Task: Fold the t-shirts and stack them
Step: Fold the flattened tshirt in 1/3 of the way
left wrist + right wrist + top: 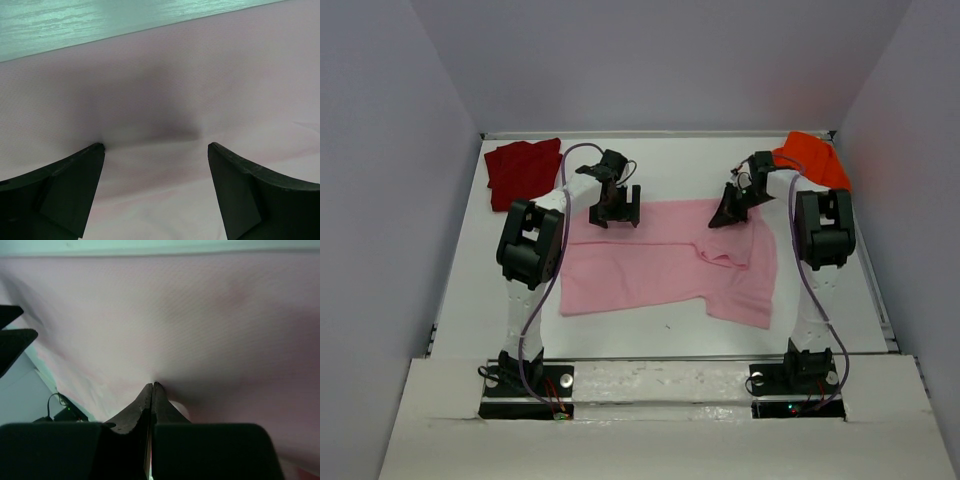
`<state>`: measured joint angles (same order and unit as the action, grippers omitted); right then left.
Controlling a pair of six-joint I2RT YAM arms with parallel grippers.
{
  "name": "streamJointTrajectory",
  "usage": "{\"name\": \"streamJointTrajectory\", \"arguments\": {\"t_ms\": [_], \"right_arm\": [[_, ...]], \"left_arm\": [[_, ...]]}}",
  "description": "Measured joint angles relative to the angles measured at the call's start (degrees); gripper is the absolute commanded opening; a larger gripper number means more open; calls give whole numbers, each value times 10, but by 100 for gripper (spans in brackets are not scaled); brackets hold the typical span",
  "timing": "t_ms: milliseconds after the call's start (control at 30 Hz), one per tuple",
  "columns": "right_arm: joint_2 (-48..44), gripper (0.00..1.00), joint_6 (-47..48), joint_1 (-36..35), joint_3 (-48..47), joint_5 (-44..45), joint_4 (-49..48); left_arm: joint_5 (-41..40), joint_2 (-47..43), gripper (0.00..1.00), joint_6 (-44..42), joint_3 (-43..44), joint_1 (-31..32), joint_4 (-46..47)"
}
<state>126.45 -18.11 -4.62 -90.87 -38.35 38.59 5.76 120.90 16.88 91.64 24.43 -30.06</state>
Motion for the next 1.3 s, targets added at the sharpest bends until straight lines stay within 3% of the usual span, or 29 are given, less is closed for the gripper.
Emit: {"name": "streamJointTrajectory", "arguments": {"t_ms": [900,1300], "right_arm": [[-30,0,42,174,33,49,43],[-31,0,43,192,-3,50,59]], "left_arm": [[24,0,99,-13,1,-14,-2],[28,0,99,-17,1,-22,-3]]}}
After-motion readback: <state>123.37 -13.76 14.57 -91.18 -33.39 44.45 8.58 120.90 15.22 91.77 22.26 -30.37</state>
